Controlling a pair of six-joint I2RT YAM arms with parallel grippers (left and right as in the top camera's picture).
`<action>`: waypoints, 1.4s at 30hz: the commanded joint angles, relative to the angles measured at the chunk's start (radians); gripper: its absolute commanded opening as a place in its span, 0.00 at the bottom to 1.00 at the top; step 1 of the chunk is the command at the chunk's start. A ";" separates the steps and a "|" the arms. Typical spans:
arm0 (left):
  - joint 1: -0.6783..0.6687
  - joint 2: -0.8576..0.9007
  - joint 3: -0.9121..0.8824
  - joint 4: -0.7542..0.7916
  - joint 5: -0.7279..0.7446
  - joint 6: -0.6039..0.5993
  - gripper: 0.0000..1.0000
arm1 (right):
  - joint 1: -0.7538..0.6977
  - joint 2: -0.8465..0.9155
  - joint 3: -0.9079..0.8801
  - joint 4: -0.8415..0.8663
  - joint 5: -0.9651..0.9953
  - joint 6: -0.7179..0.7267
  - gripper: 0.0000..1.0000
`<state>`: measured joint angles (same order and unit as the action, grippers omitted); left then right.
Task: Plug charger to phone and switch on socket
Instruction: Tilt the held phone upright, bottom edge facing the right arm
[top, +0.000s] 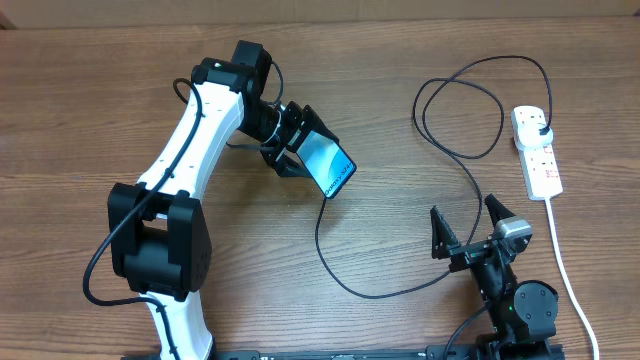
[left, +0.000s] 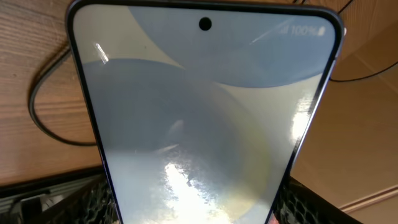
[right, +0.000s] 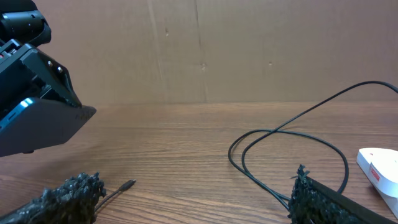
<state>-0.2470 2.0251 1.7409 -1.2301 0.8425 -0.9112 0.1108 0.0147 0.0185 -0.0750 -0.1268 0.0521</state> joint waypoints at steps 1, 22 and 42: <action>0.006 0.000 0.030 0.001 0.076 -0.056 0.54 | -0.006 -0.012 -0.011 0.004 -0.006 -0.001 1.00; 0.060 0.000 0.030 -0.015 0.180 -0.092 0.52 | -0.006 -0.012 -0.011 0.004 -0.006 -0.001 1.00; 0.104 0.000 0.030 -0.024 0.364 -0.291 0.49 | -0.006 -0.012 -0.011 0.004 -0.006 -0.001 1.00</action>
<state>-0.1642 2.0251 1.7409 -1.2499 1.1122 -1.1503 0.1112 0.0147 0.0185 -0.0753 -0.1272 0.0521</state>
